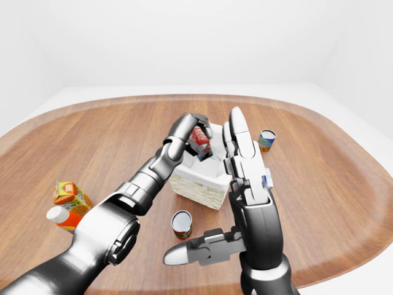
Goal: Pick the milk and place it in the basket.
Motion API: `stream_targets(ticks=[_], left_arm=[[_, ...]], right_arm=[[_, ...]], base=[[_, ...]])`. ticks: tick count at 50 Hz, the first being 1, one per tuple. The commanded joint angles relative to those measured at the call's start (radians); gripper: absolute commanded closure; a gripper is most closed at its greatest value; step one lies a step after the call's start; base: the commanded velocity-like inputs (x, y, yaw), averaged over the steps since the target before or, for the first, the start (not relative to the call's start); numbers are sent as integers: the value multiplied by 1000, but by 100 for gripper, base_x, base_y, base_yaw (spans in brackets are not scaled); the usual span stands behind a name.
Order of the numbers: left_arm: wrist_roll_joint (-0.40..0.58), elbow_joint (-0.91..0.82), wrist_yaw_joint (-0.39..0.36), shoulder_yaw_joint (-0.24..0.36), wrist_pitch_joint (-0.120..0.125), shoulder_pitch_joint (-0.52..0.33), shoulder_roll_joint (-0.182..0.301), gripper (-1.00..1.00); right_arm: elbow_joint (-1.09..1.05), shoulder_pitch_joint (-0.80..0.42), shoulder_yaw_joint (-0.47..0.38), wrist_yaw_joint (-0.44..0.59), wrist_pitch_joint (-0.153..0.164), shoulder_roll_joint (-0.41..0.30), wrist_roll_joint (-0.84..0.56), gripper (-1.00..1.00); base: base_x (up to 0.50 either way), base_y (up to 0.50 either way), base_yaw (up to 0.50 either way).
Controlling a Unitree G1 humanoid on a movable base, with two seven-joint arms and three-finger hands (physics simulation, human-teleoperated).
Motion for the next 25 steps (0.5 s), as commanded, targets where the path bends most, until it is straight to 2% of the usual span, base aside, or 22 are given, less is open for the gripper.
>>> stream_targets(ticks=[1,16,25], left_arm=[[-19,-14,20,29,0,-21,19,-100],[-18,-21,24,23,0,-10,8,-100],[-91,-88,-15,44,0,3,14,-100]], right_arm=[[0,-1,9,-5,0,-3,-3,-100],[-3,-6,-4,-2,0,1,5,-100],[8,-7,-9,0,0,2,9,-100]], base=[[0,0,0],[0,0,0],[0,0,0]])
